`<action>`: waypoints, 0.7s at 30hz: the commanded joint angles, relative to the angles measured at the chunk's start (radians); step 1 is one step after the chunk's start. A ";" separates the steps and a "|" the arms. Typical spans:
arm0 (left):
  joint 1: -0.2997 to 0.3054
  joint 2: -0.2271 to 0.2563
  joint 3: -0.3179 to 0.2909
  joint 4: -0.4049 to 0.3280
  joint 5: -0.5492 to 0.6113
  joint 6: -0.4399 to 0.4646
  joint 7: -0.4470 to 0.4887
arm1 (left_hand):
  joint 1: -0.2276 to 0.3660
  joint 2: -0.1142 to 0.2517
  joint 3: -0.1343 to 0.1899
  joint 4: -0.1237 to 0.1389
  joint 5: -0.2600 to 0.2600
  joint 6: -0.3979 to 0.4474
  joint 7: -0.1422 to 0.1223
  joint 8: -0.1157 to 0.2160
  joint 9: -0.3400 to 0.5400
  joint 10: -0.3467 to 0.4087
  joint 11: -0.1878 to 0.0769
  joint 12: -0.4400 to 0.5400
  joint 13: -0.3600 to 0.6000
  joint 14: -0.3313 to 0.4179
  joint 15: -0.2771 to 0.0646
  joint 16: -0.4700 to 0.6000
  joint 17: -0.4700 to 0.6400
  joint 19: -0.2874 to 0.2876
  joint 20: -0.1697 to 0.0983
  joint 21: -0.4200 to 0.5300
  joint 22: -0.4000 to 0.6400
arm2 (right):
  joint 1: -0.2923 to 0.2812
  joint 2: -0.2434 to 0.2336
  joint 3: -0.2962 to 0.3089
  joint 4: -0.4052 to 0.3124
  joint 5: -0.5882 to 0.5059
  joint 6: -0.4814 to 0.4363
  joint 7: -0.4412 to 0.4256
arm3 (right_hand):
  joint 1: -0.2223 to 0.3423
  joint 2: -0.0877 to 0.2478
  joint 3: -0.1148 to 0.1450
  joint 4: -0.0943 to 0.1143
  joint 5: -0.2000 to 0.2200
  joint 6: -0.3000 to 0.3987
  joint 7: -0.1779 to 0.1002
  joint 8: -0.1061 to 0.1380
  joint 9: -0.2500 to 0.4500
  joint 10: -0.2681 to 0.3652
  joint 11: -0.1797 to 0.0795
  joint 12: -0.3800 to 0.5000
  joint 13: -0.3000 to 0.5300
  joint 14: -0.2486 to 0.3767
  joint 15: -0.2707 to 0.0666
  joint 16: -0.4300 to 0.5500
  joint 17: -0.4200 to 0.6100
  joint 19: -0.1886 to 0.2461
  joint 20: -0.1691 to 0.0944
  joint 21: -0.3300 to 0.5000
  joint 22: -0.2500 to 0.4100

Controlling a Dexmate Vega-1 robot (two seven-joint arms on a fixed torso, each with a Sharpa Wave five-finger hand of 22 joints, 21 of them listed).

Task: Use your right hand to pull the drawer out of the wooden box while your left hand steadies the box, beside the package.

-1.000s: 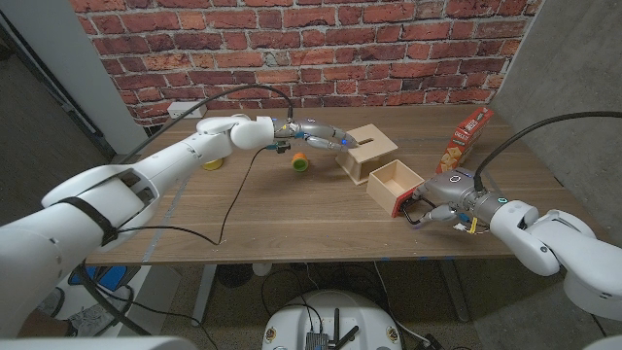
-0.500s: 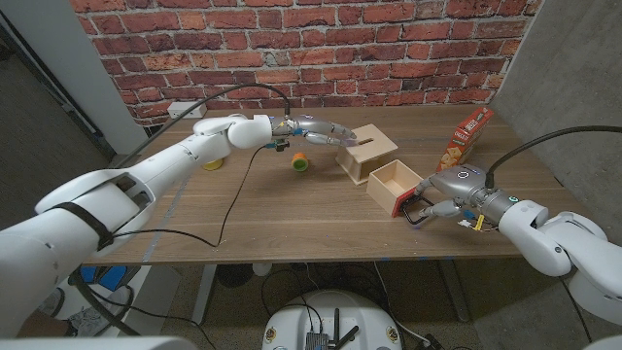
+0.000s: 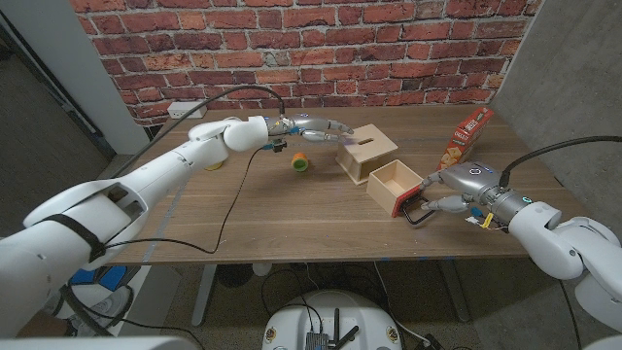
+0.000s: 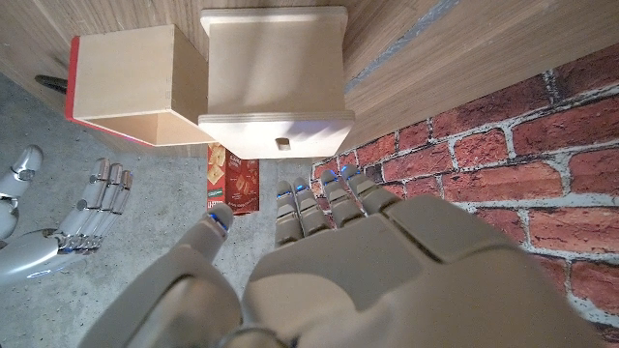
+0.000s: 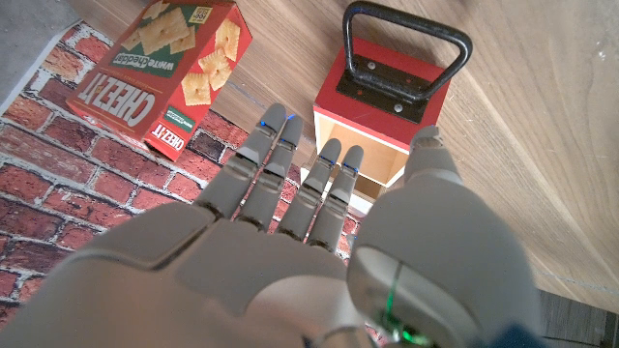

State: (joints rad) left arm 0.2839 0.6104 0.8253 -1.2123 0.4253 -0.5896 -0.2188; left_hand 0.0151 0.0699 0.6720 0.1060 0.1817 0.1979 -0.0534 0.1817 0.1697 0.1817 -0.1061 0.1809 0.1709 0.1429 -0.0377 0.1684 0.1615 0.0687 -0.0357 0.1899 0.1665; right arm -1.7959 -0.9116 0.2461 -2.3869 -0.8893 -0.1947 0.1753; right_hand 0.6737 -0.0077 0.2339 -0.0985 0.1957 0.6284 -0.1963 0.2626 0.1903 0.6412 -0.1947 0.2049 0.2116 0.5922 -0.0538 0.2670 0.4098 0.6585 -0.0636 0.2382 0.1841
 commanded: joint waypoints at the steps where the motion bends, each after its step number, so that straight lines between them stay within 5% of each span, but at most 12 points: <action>1: 0.080 0.050 -0.060 -0.114 -0.043 0.075 0.003 | 0.011 0.076 0.011 0.000 0.006 0.013 0.001 -0.001 0.002 0.003 0.007 0.006 0.001 0.005 -0.079 0.006 0.003 0.013 -0.169 0.000 0.001 | 0.026 0.100 0.022 0.015 0.033 0.076 -0.031 | -0.001 0.014 0.003 -0.006 -0.005 0.004 0.010 0.004 0.004 0.008 0.007 0.004 0.003 0.010 -0.149 0.008 0.003 0.012 -0.017 0.006 0.001; 21: 0.232 0.104 -0.158 -0.287 -0.098 0.226 0.078 | 0.014 0.076 0.017 -0.007 0.006 0.016 0.004 -0.001 0.002 0.003 0.005 0.006 0.001 0.008 -0.080 0.006 0.003 0.023 -0.165 0.001 0.001 | 0.127 0.115 0.000 0.080 0.149 0.131 -0.056 | -0.041 0.033 -0.009 -0.005 -0.016 -0.071 0.034 -0.037 -0.001 -0.062 0.059 -0.022 0.004 -0.054 -0.118 -0.009 0.008 0.004 0.000 -0.006 -0.001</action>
State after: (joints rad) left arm 0.4392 0.6936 0.7145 -1.4196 0.3683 -0.4546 -0.1938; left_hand 0.0204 0.0752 0.6805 0.0976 0.1817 0.2034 -0.0480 0.1817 0.1697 0.1817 -0.1061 0.1809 0.1708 0.1429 -0.0377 0.1684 0.1614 0.0792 -0.0357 0.1899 0.1665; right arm -1.7323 -0.8127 0.2597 -2.3482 -0.8122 -0.0945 0.1278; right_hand 0.6407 0.0253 0.2315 -0.1009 0.1809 0.5698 -0.1613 0.2315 0.1905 0.5969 -0.1392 0.1884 0.2115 0.5493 -0.0521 0.2621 0.4156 0.6646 -0.0590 0.2382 0.1813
